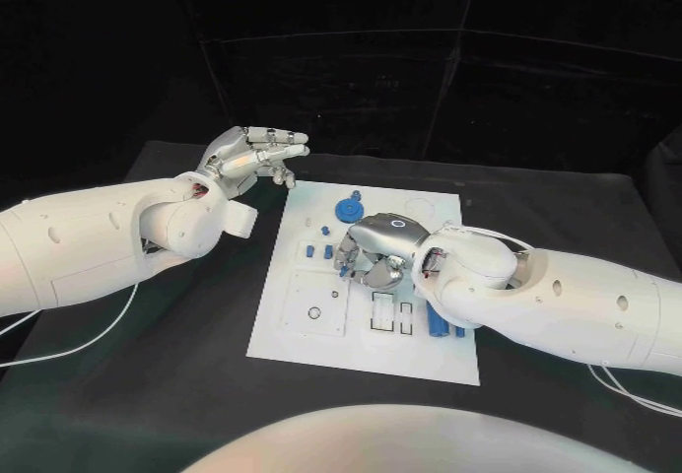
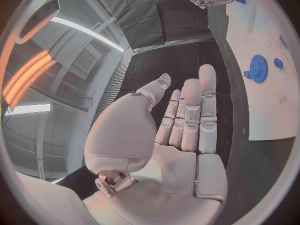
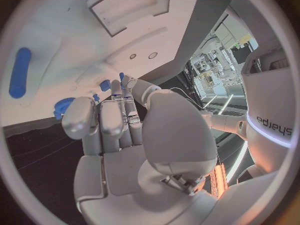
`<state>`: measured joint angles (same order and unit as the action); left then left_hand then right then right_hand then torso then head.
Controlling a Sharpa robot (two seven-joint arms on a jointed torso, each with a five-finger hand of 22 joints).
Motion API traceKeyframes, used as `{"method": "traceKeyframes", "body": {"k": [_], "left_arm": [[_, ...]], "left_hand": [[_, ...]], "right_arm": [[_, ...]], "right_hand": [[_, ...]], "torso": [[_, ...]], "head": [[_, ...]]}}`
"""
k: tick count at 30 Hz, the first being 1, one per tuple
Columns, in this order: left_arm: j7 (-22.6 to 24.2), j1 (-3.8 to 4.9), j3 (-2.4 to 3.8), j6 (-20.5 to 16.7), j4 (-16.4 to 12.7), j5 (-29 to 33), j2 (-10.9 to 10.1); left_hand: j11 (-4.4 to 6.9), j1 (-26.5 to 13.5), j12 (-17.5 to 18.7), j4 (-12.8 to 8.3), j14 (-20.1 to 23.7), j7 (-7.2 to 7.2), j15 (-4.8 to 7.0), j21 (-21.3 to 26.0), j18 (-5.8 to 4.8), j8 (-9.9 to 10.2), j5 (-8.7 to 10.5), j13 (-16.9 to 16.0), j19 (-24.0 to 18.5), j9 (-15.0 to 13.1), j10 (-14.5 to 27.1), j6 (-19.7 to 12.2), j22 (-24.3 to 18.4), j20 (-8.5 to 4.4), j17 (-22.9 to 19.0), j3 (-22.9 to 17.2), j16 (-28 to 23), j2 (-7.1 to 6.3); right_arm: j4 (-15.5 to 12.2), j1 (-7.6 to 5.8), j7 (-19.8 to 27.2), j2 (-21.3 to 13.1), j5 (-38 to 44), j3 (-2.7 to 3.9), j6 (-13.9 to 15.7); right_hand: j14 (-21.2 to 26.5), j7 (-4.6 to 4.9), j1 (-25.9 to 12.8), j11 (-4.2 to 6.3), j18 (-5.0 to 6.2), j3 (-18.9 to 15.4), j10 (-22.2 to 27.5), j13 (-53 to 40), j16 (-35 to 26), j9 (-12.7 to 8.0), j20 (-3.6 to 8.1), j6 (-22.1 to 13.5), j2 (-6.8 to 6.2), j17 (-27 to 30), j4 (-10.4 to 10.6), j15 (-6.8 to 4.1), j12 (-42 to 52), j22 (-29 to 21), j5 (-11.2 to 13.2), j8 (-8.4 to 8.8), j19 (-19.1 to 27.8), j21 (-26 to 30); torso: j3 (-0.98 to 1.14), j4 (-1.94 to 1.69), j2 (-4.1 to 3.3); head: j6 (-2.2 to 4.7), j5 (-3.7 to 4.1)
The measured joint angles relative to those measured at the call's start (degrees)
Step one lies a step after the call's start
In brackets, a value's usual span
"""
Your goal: Assemble the parts on the task board
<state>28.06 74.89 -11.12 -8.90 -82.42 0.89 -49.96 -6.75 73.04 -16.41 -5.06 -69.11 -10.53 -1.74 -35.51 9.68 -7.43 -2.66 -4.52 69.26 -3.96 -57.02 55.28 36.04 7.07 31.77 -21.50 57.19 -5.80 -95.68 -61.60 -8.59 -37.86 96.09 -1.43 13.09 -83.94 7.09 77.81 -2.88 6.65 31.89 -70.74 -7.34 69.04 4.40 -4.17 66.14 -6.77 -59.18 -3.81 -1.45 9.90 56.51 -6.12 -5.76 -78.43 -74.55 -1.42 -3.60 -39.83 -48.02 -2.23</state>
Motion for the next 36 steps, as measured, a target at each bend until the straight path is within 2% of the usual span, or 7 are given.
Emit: {"method": "traceKeyframes", "body": {"k": [6, 18, 36], "left_arm": [[-0.02, 0.01, 0.0, 0.04, 0.02, 0.0, 0.22], [-0.05, 0.01, 0.0, 0.1, 0.3, 0.01, 0.47], [-0.17, 0.02, 0.0, 0.23, 0.73, 0.02, 0.66]], "left_hand": [[0.0, 0.0, 0.0, 0.0, 0.0, 0.0, 0.0, 0.0, 0.0, 0.0, 0.0, 0.0, 0.0, 0.0, 0.0, 0.0, -0.01, 0.0, 0.0, 0.0, 0.0, 0.0], [0.0, 0.0, 0.0, 0.0, 0.0, 0.0, 0.0, 0.0, 0.0, 0.0, 0.0, 0.0, 0.0, 0.0, 0.0, 0.0, 0.0, 0.0, 0.0, 0.0, 0.0, 0.0], [0.0, 0.0, 0.0, -0.1, 0.0, 0.0, 0.0, 0.22, 0.0, 0.0, 0.0, 0.05, -0.18, 0.0, 0.0, 0.0, -0.06, 0.18, -0.08, 0.1, 0.0, 0.0]], "right_arm": [[0.94, 1.02, 0.22, 1.34, -0.01, -0.04, -0.98], [1.06, 1.63, 0.82, 2.09, 0.06, -0.38, -2.47], [0.72, 1.75, 1.13, 1.97, 0.26, -0.48, -3.49]], "right_hand": [[0.0, 0.0, 0.0, 0.0, 0.0, 0.0, 0.0, 0.0, 0.0, 0.0, 0.0, -0.01, 0.0, 0.0, 0.0, 0.0, 0.0, 0.0, 0.01, 0.01, 0.0, -0.33], [0.0, -0.01, 0.0, 0.0, 0.0, 0.0, 0.0, 0.01, 0.0, -0.04, 0.0, -0.02, 0.0, -0.01, 0.0, 0.0, 0.0, -0.01, -0.22, 0.05, 0.0, -0.33], [0.0, -0.09, -0.24, 0.0, 0.0, 0.0, 0.01, 0.03, 0.0, -0.05, 0.0, -0.11, 0.24, -0.01, 0.0, 0.0, -0.03, 0.07, -0.21, 0.32, 0.0, -0.33]], "torso": [[0.01, 0.0, 0.02], [0.05, 0.02, 0.05], [0.05, 0.05, 0.08]], "head": [[-0.47, -0.63], [-1.18, -1.43], [-1.53, -1.79]]}}
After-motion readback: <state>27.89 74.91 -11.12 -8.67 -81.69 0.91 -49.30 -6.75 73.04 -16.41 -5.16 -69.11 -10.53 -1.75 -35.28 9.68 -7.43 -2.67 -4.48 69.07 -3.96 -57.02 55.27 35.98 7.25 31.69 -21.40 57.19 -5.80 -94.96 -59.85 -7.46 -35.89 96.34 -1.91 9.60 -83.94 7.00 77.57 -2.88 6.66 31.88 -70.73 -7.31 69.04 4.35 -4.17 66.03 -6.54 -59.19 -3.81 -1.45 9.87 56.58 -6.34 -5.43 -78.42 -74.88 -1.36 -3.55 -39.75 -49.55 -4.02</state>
